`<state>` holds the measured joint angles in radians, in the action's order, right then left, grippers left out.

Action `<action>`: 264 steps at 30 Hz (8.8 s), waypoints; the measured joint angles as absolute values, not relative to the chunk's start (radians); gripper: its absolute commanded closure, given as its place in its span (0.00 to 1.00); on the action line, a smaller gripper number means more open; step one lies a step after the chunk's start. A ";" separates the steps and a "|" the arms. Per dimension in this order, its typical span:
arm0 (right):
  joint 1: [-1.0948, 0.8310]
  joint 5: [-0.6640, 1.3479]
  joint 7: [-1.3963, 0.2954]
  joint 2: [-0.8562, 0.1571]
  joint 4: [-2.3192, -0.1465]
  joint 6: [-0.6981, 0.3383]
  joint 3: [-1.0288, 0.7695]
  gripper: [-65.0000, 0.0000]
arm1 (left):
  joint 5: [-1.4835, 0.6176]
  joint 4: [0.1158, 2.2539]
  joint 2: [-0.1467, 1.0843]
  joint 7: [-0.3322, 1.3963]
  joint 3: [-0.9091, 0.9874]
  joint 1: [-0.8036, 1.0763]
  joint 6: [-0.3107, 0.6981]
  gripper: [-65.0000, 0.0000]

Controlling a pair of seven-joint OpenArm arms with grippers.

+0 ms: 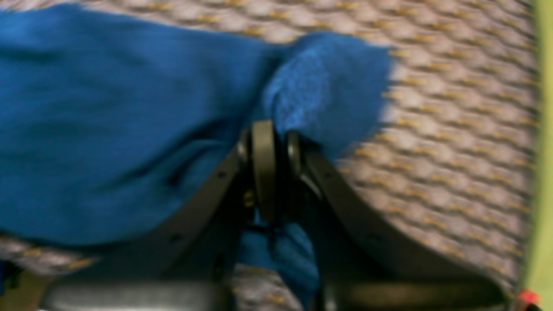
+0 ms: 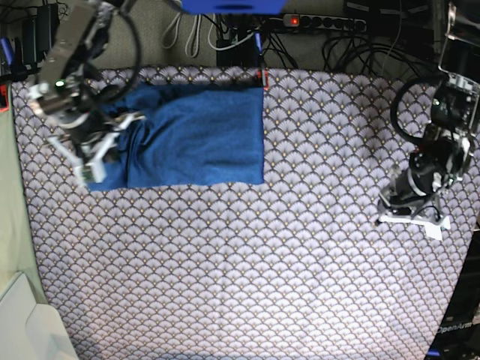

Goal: Fold the T-shirt properly
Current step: 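Lift the shirt's end with the right gripper and fold it onto the shirt, then press and tuck the folded end with the right gripper, then grasp the shirt's folded edge with the right gripper and adjust it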

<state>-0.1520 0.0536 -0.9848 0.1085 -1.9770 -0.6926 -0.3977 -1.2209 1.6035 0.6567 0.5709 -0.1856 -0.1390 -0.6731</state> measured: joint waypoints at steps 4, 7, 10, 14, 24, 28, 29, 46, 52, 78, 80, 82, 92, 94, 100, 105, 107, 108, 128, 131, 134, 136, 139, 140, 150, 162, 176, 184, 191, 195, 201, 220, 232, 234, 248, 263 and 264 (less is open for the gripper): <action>-0.153 0.048 -0.984 0.130 -1.977 -0.693 -0.314 1.00 | -1.221 1.604 0.667 0.573 -0.167 -0.115 -0.673 1.00; -0.165 0.054 -0.984 0.151 -1.977 -0.695 -0.229 1.00 | -1.222 1.605 0.662 0.575 -0.101 -0.076 -0.673 1.00; -0.162 0.048 -0.983 0.144 -1.977 -0.694 -0.126 1.00 | -1.221 1.604 0.667 0.571 -0.020 -0.036 -0.674 0.99; -0.148 0.060 -0.983 0.147 -1.977 -0.694 -0.006 1.00 | -1.221 1.605 0.666 0.569 0.049 -0.002 -0.673 0.99; -0.126 0.050 -0.934 0.150 -1.893 -0.694 0.124 1.00 | -1.221 1.604 0.664 0.568 0.143 0.067 -0.673 0.99; -0.125 0.053 -0.900 0.150 -1.824 -0.694 0.149 1.00 | -1.221 1.604 0.665 0.571 0.169 0.080 -0.674 0.99; -0.126 0.053 -0.900 0.150 -1.806 -0.695 0.150 1.00 | -1.221 1.604 0.665 0.571 0.169 0.080 -0.673 0.99; -0.081 0.053 -0.860 0.149 -1.689 -0.694 0.173 0.87 | -1.221 1.604 0.662 0.647 0.169 0.072 -0.673 1.00; -0.083 0.054 -0.860 0.148 -1.694 -0.694 0.195 0.61 | -1.221 1.604 0.661 0.647 0.169 0.072 -0.673 1.00; -0.084 0.043 -0.896 0.127 -1.800 -0.695 0.037 0.96 | -1.221 1.604 0.654 0.651 0.169 0.072 -0.673 1.00; -0.084 0.053 -0.892 0.113 -1.835 -0.695 0.019 0.96 | -1.221 1.605 0.654 0.654 0.169 0.072 -0.673 1.00; -0.082 0.051 -0.891 0.109 -1.864 -0.695 -0.020 0.96 | -1.221 1.604 0.654 0.654 0.169 0.072 -0.673 1.00; -0.115 0.052 -0.892 0.097 -1.789 -0.695 -0.104 0.96 | -1.222 1.632 0.638 0.655 0.171 0.073 -0.673 1.00; -0.112 0.054 -0.849 0.106 -1.756 -0.695 -0.102 0.96 | -1.222 1.668 0.634 0.655 0.171 0.072 -0.673 1.00; -0.110 0.043 -0.817 0.126 -1.682 -0.694 -0.075 0.96 | -1.222 1.715 0.634 0.654 0.171 0.075 -0.673 0.99; -0.106 0.052 -0.817 0.130 -1.695 -0.694 0.030 0.96 | -1.224 1.774 0.634 0.654 0.171 0.075 -0.673 0.99; -0.106 0.045 -0.820 0.127 -1.695 -0.694 0.080 0.96 | -1.223 1.789 0.633 0.654 0.171 0.075 -0.673 0.98; -0.106 0.042 -0.824 0.124 -1.695 -0.694 0.111 0.96 | -1.223 1.800 0.628 0.653 0.171 0.074 -0.673 0.97; -0.126 0.054 -0.820 0.012 -1.901 -0.687 0.125 0.96 | -1.224 1.824 0.495 0.757 0.153 0.072 -0.669 0.76; -0.170 0.049 -0.826 0.011 -1.898 -0.680 0.086 0.96 | -1.224 1.790 0.501 0.761 0.224 0.072 -0.669 0.73; -0.197 0.047 -0.825 0.012 -1.895 -0.680 0.081 0.96 | -1.224 1.749 0.500 0.792 0.326 0.072 -0.670 0.73; -0.204 0.051 -0.810 0.013 -1.895 -0.680 0.081 0.96 | -1.224 1.732 0.495 0.825 0.395 0.071 -0.669 0.72; -0.212 0.054 -0.811 0.014 -1.863 -0.680 0.081 0.96 | -1.222 1.717 0.493 0.866 0.489 0.072 -0.669 0.67; -0.212 0.054 -0.815 0.014 -1.845 -0.680 0.081 0.96 | -1.223 1.717 0.493 0.884 0.518 0.072 -0.666 0.66; -0.216 0.043 -0.793 0.035 -1.758 -0.678 0.155 0.96 | -1.222 1.716 0.487 0.991 0.601 0.072 -0.665 0.65; -0.214 0.058 -0.788 0.041 -1.916 -0.684 0.310 0.96 | -1.221 1.720 0.487 1.023 0.598 0.072 -0.665 0.65; -0.025 0.054 -0.743 0.008 -1.648 -0.680 0.149 0.97 | -1.221 1.728 0.487 1.044 0.598 0.102 -0.665 0.65; -0.025 0.051 -0.720 -0.047 -1.635 -0.680 0.118 0.96 | -1.221 1.728 0.486 1.101 0.600 0.091 -0.664 0.65; 0.017 0.061 -0.707 -0.049 -1.576 -0.680 0.091 0.96 | -1.221 1.728 0.484 1.101 0.600 0.091 -0.664 0.65; 0.013 0.057 -0.702 -0.041 -1.531 -0.680 0.094 0.96 | -1.220 1.726 0.471 1.100 0.601 0.084 -0.665 0.65; 0.018 0.057 -0.694 0.011 -1.533 -0.680 0.191 0.96 | -1.220 1.722 0.457 1.107 0.600 0.083 -0.664 0.65; 0.019 0.043 -0.706 -0.023 -1.742 -0.695 0.209 0.96 | -1.219 1.722 0.409 1.113 0.459 0.085 -0.665 0.65; -0.081 0.044 -0.725 -0.001 -1.740 -0.695 0.175 0.96 | -1.219 1.727 0.372 1.114 0.403 0.104 -0.665 0.65; -0.077 0.063 -0.708 0.007 -1.726 -0.696 0.202 0.96 | -1.218 1.728 0.376 1.115 0.412 0.122 -0.665 0.65; 0.138 0.057 -0.619 0.059 -1.366 -0.694 0.245 0.96 | -1.218 1.721 0.371 1.111 0.503 0.174 -0.665 0.65; 0.017 0.050 -0.641 0.050 -1.628 -0.698 0.270 0.96 | -1.217 1.723 0.370 1.107 0.501 0.182 -0.665 0.65; 0.015 0.047 -0.676 0.050 -1.657 -0.698 0.267 0.96 | -1.217 1.723 0.370 1.110 0.500 0.180 -0.665 0.65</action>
